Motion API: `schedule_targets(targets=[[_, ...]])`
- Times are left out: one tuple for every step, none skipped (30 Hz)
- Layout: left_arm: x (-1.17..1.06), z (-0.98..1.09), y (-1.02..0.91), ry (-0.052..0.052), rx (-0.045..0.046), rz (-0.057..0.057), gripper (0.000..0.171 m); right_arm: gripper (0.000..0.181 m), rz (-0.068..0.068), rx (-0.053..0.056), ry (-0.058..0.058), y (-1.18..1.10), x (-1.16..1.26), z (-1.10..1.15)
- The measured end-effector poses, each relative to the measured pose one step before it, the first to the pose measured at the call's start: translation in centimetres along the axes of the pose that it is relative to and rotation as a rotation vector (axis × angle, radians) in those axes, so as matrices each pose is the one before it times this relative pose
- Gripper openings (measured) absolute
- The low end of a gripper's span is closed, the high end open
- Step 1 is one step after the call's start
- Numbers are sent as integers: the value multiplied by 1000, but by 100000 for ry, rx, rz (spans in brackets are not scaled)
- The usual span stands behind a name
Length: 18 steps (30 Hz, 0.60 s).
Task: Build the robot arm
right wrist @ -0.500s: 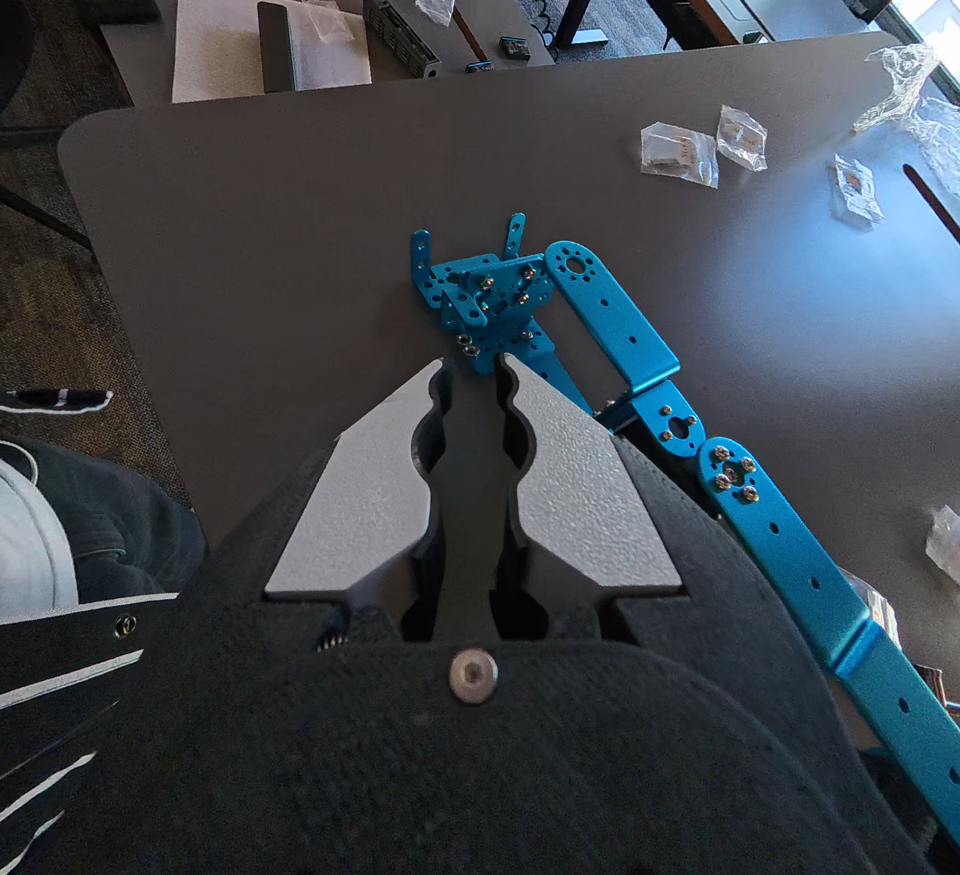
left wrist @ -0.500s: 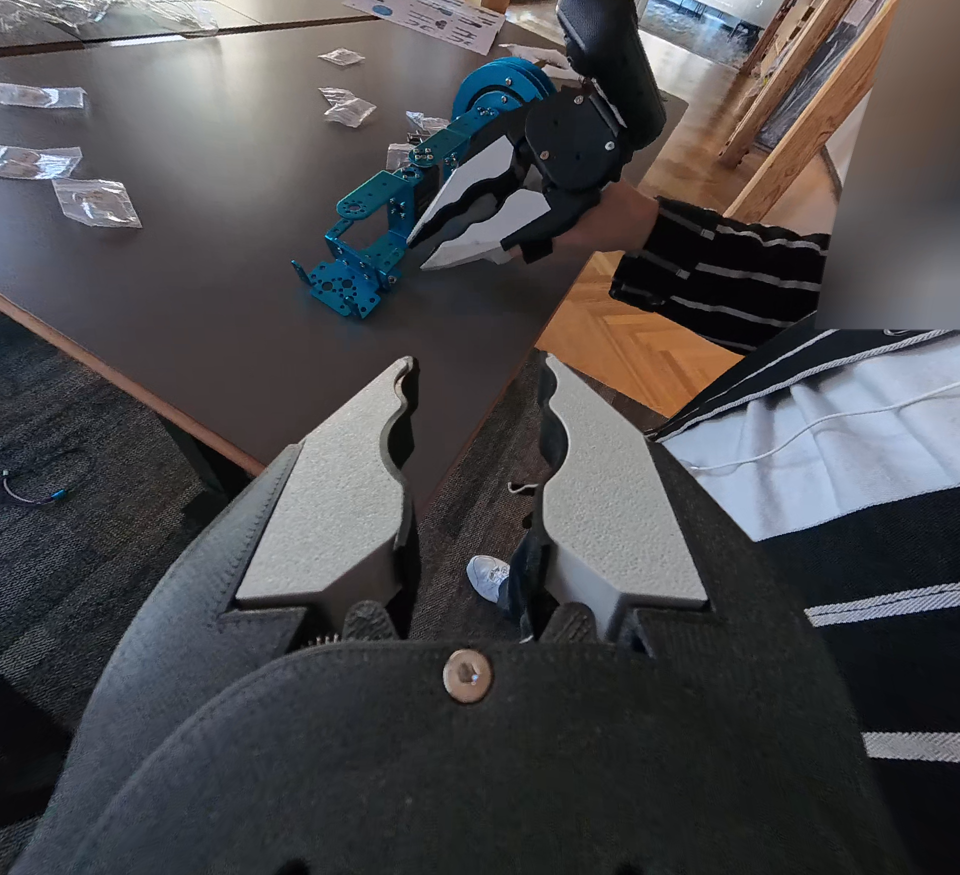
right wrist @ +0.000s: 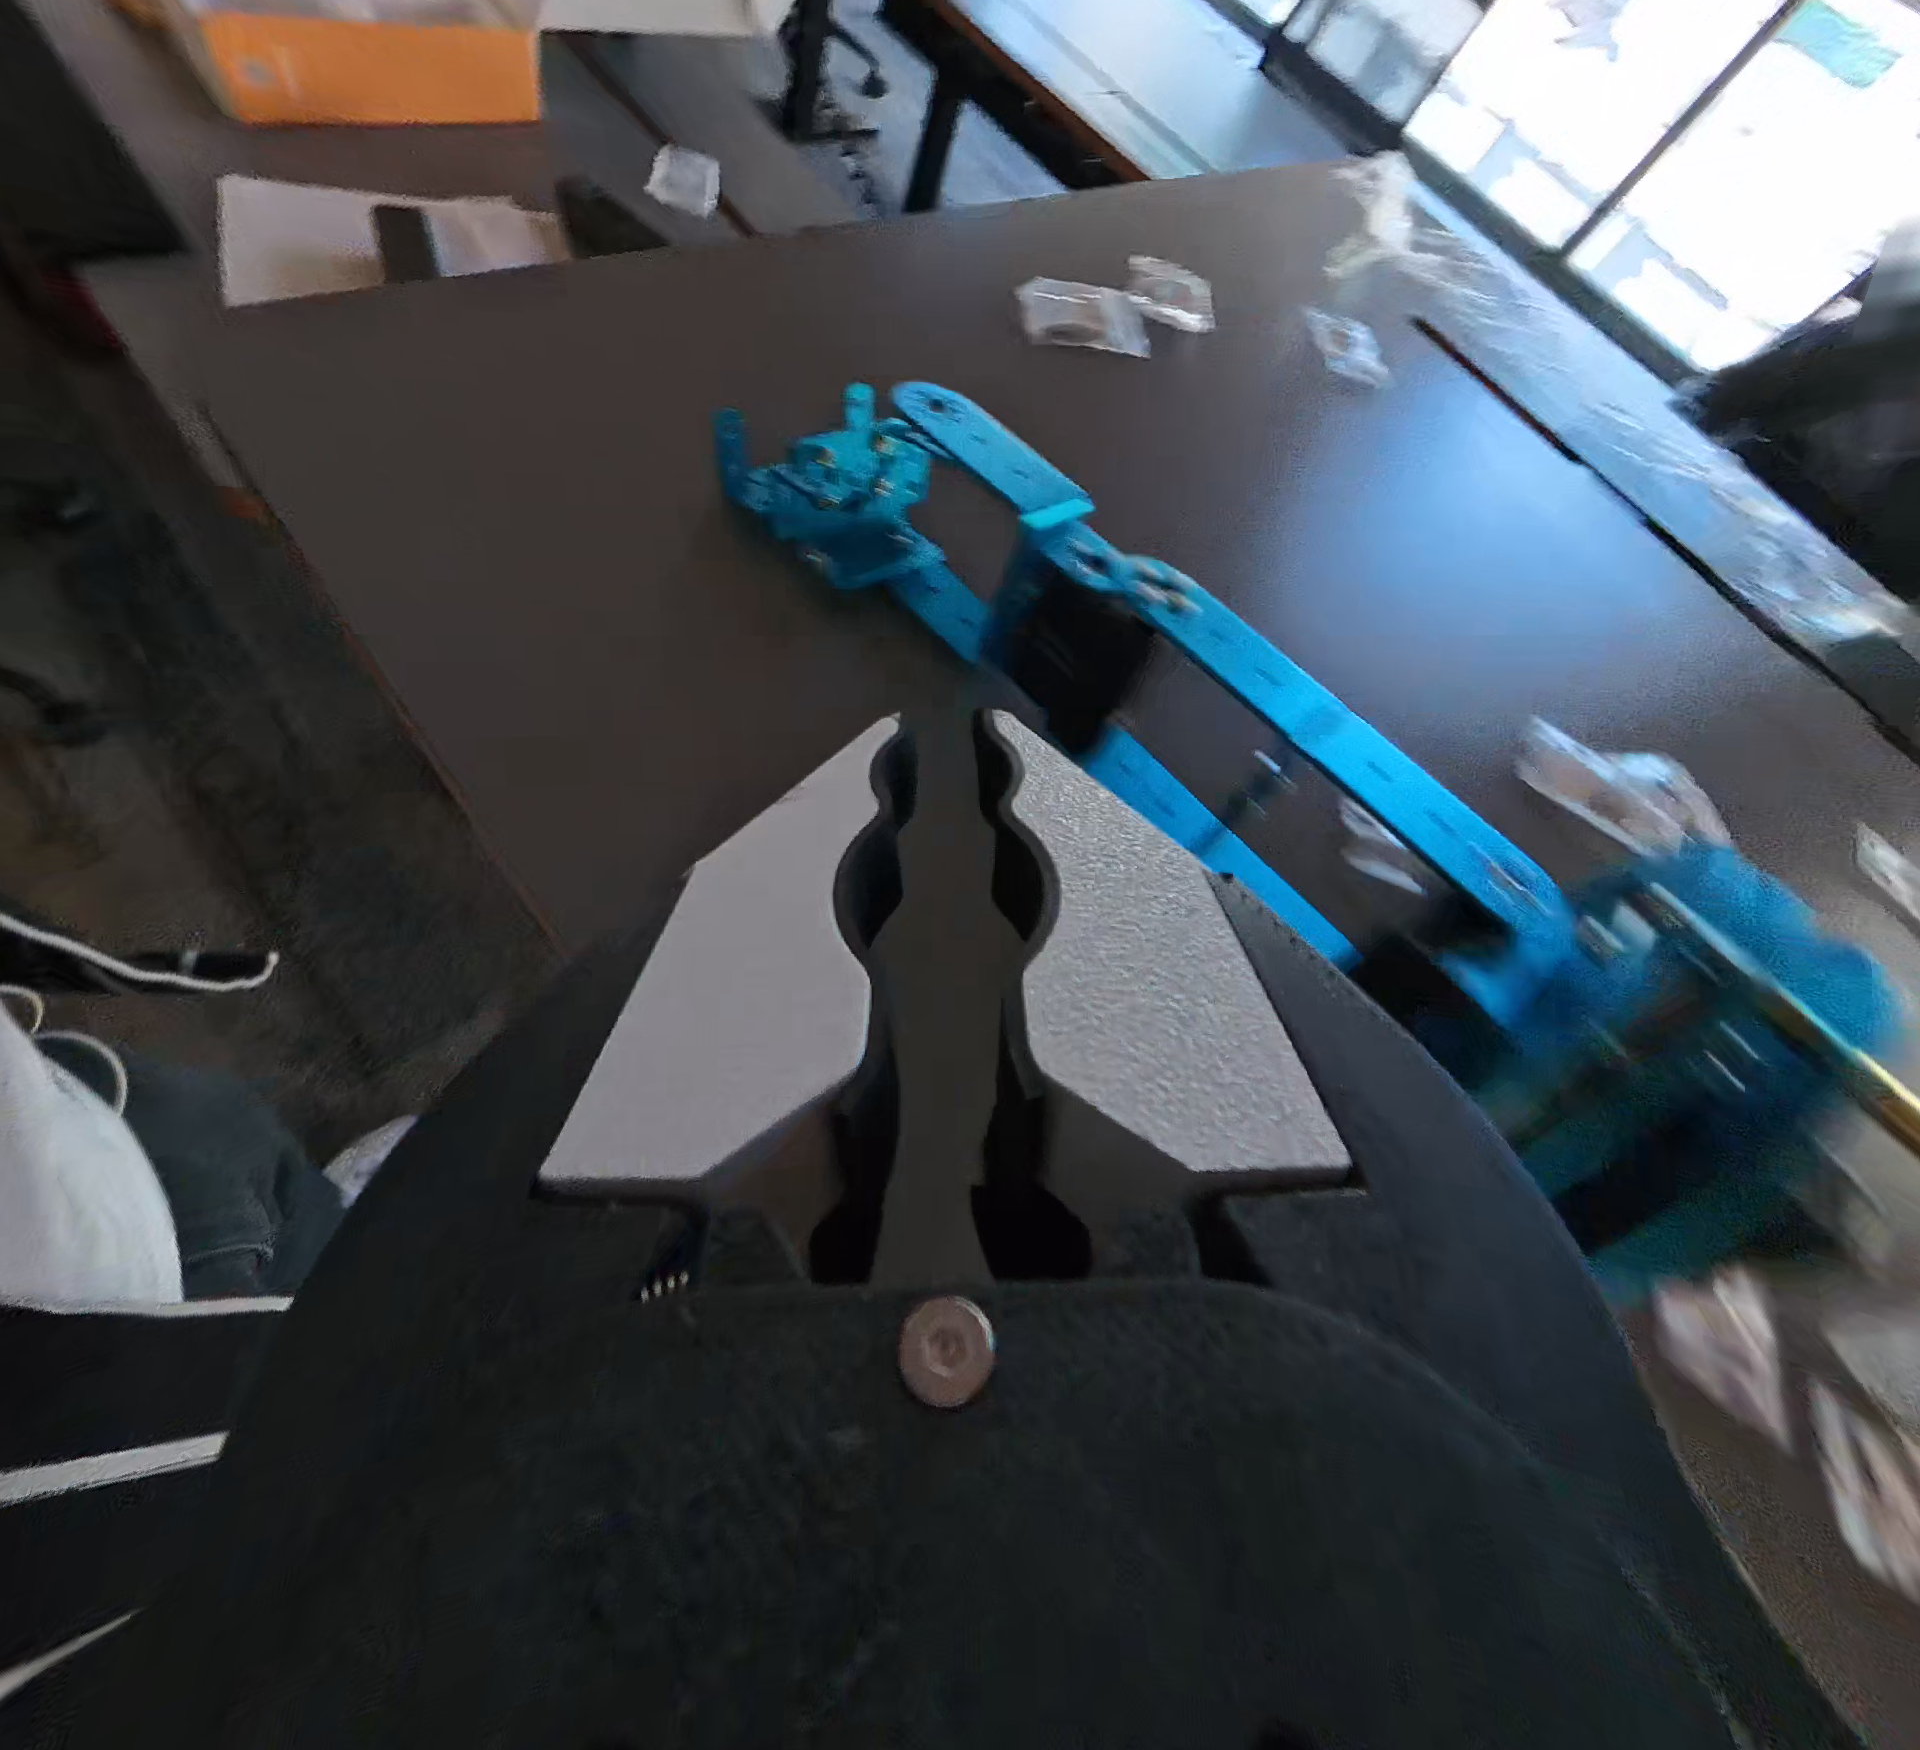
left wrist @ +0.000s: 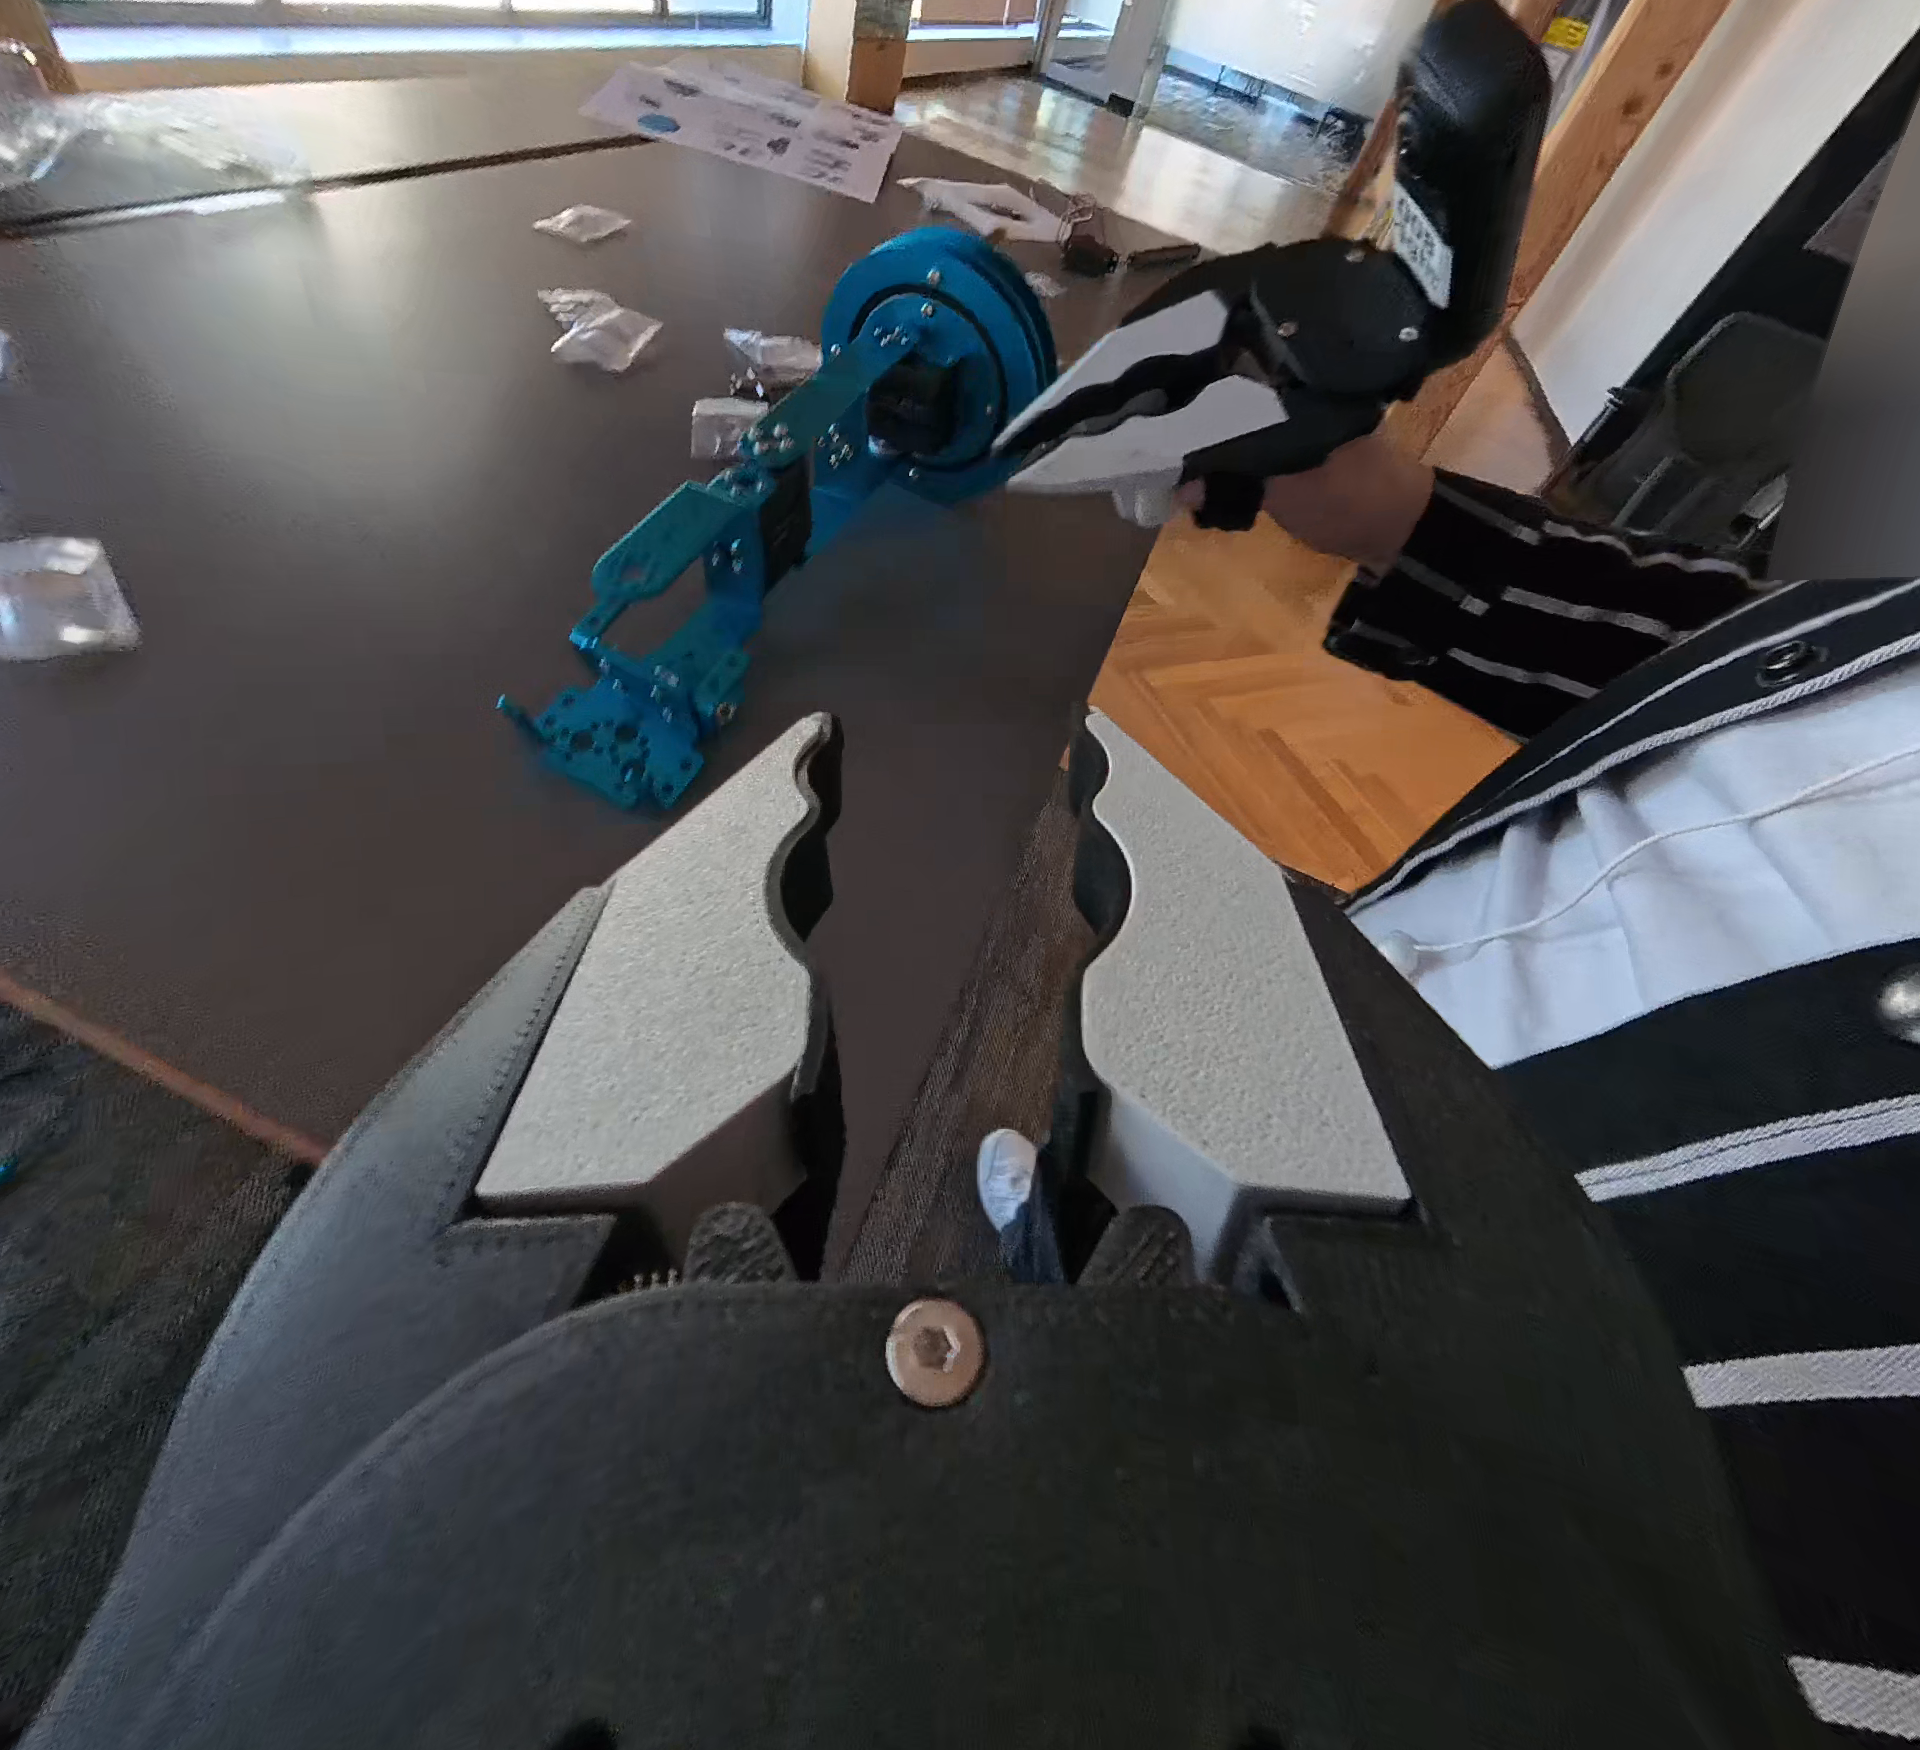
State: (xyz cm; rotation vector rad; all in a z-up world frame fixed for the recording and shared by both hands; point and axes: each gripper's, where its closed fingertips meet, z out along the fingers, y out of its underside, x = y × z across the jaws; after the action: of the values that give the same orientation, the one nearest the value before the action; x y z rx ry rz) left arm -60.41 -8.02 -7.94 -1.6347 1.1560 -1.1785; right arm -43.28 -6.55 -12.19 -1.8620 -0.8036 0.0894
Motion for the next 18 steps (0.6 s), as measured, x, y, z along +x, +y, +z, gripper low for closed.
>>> schedule_targets(targets=[[311,882,-608,536,795,888,42,10,3092,703,4646,724,1802,-1972],[383,930,-629,415,992,699,42,10,3221,-185,5597,1068,2371,-2076],[459,979,-624,250,941,607,42,11,3884,-738,6343,1380,2933,-2103],[514,1035,-573,-12,657,622,42,13,4781,-957,6216,1625,3337,-2053],[556,1075,-514,-293,312,789,42,14,5159,-649,6221,1717,3730,-2006],[579,1117,-490,-643,96,1025,41,15,5295,72,6533,1647,4140,-1890],[557,1166,-457,-1259,45,1153,42,19,5408,-202,6029,1625,4381,-1608],[518,1226,-477,-1893,218,1068,41,25,4944,-1497,5421,1635,4518,-1247],[530,1299,-490,-2321,569,731,41,28,3676,-2102,4958,1527,4525,-856],[601,1375,-511,-2529,1047,275,41,30,1938,-1515,4757,1229,4432,-449],[690,1461,-476,-2643,1480,-74,41,32,512,-1245,4507,1013,4252,-32],[764,1512,-394,-2915,1679,-325,41,36,64,-1432,3155,913,3861,424],[807,1553,-315,-3369,1858,-654,41,37,233,-1218,1212,824,3311,802],[843,1537,-264,-3483,2207,-1367,41,38,974,-1616,894,826,2949,1017],[1031,1505,-261,-2410,2620,-2153,41,40,1569,-2420,-8,799,2432,1178],[1255,1448,-245,-727,2633,-2686,40,44,1382,-2449,-2068,562,1680,1239],[1351,1419,-133,502,1640,-3102,41,46,235,-2364,-1666,376,1282,1156],[1359,1332,26,1063,-112,-3063,41,47,-869,-2400,19,272,1134,1062]])
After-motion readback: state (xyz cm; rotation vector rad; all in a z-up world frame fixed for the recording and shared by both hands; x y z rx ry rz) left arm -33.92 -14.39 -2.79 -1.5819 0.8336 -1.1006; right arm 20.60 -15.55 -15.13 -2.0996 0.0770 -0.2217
